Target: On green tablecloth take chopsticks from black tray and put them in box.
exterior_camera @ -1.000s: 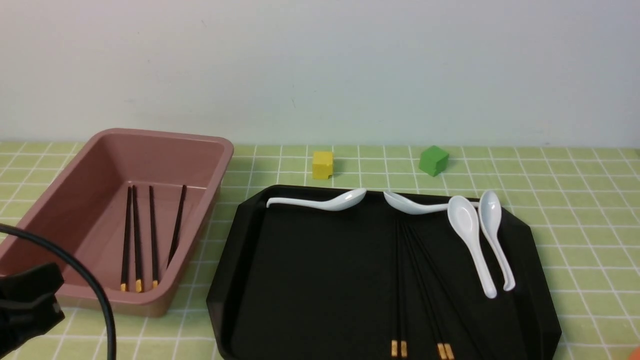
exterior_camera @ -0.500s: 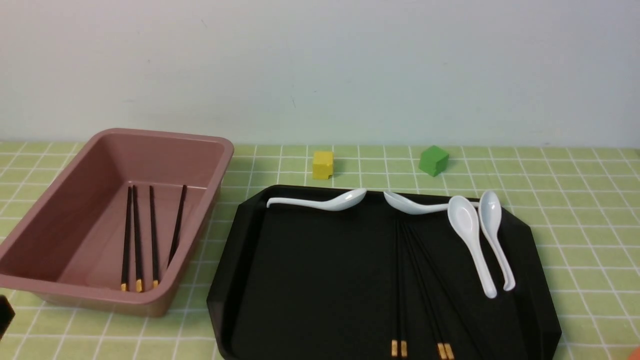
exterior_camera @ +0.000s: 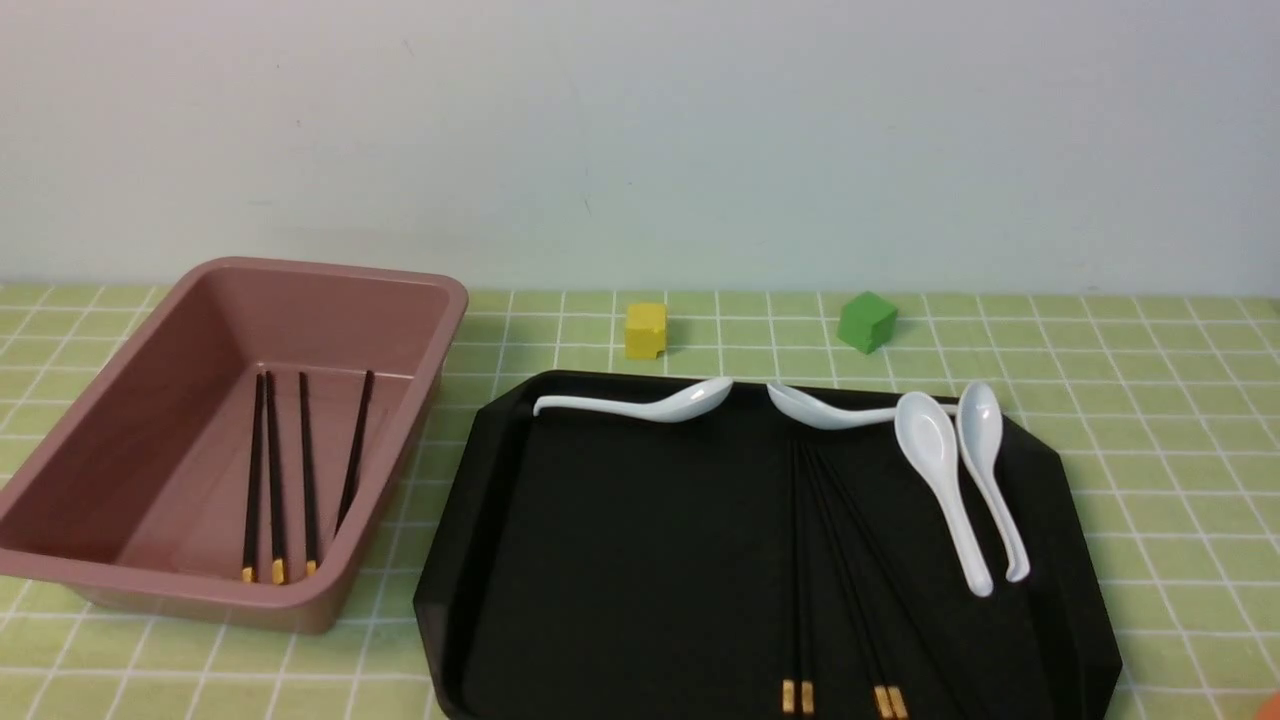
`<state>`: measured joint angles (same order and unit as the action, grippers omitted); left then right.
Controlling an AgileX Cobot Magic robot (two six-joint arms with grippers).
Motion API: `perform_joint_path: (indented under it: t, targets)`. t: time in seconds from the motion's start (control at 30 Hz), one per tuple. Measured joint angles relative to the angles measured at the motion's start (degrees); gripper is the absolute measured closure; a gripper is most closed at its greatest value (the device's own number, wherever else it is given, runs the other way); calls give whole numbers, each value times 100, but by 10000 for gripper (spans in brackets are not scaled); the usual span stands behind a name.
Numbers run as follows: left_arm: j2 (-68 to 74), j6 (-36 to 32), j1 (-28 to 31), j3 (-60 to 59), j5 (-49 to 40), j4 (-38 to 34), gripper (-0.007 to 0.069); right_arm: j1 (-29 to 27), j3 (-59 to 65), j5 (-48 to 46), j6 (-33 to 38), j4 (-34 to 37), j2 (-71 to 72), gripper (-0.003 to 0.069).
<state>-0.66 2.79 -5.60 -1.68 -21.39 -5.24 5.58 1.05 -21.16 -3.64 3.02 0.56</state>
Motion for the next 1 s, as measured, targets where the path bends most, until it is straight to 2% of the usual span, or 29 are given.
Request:
perform_joint_path:
  t: [0.8, 1.0]
  targets:
    - [0, 8, 0, 0, -68, -14, 603, 0, 0, 0, 0, 0, 0, 419]
    - [0, 495, 0, 0, -68, -39, 598, 0, 0, 0, 0, 0, 0, 419]
